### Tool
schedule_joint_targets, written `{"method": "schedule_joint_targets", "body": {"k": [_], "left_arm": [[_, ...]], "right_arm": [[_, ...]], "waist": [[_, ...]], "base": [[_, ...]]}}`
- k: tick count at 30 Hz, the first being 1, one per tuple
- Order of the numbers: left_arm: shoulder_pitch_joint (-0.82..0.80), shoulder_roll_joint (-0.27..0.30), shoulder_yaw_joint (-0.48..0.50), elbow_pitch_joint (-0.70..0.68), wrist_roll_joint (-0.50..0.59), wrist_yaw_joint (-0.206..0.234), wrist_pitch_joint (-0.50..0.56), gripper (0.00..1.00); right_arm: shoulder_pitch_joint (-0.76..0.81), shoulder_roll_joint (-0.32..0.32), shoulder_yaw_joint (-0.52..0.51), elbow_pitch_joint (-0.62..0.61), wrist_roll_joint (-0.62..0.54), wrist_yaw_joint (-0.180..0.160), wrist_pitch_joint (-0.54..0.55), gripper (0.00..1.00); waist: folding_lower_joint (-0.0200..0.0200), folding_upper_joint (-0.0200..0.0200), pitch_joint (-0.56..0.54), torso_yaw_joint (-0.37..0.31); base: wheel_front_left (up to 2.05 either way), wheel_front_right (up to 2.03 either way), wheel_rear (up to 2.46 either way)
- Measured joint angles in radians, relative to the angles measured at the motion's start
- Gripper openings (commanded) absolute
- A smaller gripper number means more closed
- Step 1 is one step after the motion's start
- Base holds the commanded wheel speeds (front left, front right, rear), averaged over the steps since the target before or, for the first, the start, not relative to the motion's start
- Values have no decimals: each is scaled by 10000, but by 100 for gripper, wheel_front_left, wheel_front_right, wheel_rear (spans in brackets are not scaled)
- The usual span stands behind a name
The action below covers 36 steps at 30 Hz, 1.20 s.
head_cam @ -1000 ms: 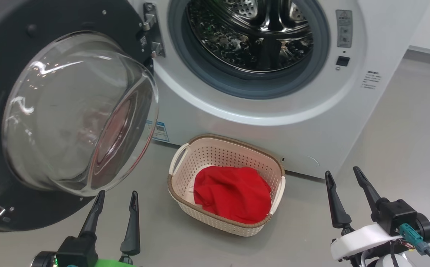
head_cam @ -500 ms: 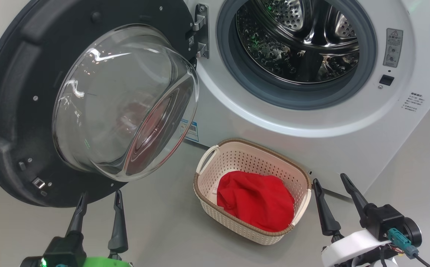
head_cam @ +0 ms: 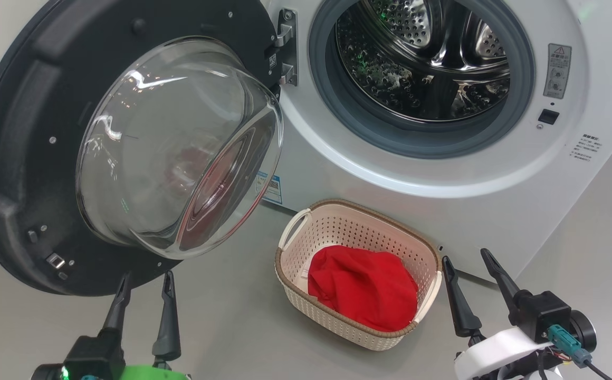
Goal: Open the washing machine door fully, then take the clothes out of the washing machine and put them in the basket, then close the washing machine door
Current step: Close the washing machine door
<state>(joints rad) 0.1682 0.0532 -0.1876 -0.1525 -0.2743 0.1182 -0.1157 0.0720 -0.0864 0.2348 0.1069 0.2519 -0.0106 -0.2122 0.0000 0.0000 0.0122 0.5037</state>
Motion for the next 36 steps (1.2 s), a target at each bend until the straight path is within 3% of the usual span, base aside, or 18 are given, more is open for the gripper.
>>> {"method": "schedule_joint_targets", "body": {"k": [2,3,9,17,28,36], "left_arm": [[0,0,-29,-8,-21,0,0,18],[1,0,-50,-15,-82,0,-2,0],[1,-6,-100,-299,-817,-67,-113,0],[-4,-21,-59,-1149,-4665,-357,-631,0],[-9,-48,1442,-2220,-9737,-844,-1156,0],[-76,-81,3041,-2546,-11359,-1310,-1285,0]], "right_arm": [[0,4,4,13,8,0,6,100],[0,6,4,13,12,0,6,100],[0,19,12,4,12,0,17,100],[-7,4,19,-40,12,-8,61,100],[-9,-88,-36,-272,10,-21,134,100],[-18,-199,-125,-418,-6,-27,148,100]], "waist": [[0,0,-2,-1],[0,0,-3,-1],[0,0,32,12],[0,0,156,72],[0,0,416,159],[0,0,645,270]], "base": [[0,0,0],[0,0,0],[0,0,0],[0,0,0],[0,0,0],[0,0,0]]}}
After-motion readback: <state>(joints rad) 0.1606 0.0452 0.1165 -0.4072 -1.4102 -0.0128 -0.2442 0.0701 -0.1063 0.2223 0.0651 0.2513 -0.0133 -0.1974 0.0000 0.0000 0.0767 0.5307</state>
